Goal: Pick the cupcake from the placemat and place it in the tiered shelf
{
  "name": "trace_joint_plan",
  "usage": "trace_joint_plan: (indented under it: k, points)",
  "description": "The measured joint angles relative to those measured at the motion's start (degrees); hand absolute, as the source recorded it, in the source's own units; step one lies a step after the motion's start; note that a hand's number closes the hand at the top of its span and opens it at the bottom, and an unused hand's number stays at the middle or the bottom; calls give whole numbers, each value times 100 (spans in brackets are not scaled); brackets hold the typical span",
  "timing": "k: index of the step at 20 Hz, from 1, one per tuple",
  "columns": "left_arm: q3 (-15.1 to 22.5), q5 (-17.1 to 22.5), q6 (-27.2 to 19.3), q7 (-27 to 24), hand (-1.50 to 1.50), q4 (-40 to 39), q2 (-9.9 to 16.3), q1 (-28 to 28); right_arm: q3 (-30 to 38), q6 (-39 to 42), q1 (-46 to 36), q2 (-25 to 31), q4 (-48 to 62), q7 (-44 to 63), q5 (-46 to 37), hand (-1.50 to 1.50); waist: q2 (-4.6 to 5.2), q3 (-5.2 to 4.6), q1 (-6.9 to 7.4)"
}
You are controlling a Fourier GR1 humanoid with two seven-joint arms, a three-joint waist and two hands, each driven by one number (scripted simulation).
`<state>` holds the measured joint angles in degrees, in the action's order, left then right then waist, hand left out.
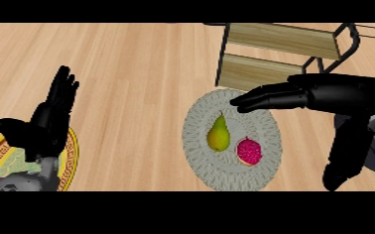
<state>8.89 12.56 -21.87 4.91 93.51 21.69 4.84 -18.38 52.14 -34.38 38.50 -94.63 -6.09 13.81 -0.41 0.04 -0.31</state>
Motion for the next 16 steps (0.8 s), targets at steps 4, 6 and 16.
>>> trace_joint_plan:
  k: [4,6,16]
  points:
    - [-76,56,83,60,0,101,70,-75,-217,-184,-31,137,-882,193,-1003,-150,-5,0,0]
    - [-117,45,98,76,0,129,91,-53,-411,-333,131,131,-1282,352,-1512,-150,1,-1,-9]
    - [-177,-56,227,88,0,204,-54,-142,-1431,-1075,898,-185,-1988,700,-4027,-150,35,-1,41]
